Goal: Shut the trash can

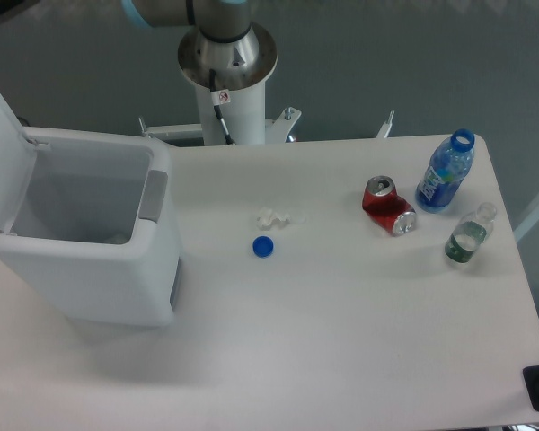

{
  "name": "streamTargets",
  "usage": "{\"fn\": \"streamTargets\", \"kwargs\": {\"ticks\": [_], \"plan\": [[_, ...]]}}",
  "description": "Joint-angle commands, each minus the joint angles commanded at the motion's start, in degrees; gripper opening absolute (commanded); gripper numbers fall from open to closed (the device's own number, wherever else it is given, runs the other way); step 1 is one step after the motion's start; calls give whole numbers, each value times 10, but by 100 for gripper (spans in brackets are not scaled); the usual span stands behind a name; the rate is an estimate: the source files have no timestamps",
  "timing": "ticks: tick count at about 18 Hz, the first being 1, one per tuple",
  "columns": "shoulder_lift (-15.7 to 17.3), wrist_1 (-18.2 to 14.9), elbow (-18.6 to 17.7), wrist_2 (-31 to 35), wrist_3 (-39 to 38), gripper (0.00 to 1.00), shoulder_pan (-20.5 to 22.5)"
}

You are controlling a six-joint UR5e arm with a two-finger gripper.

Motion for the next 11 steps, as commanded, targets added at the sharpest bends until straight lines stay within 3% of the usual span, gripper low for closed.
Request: {"fn": "streamTargets", "kwargs": {"ticks": [5,11], "plan": [[-28,4,23,17,3,5,-31],[-51,0,32,115,4,5,-87]]}}
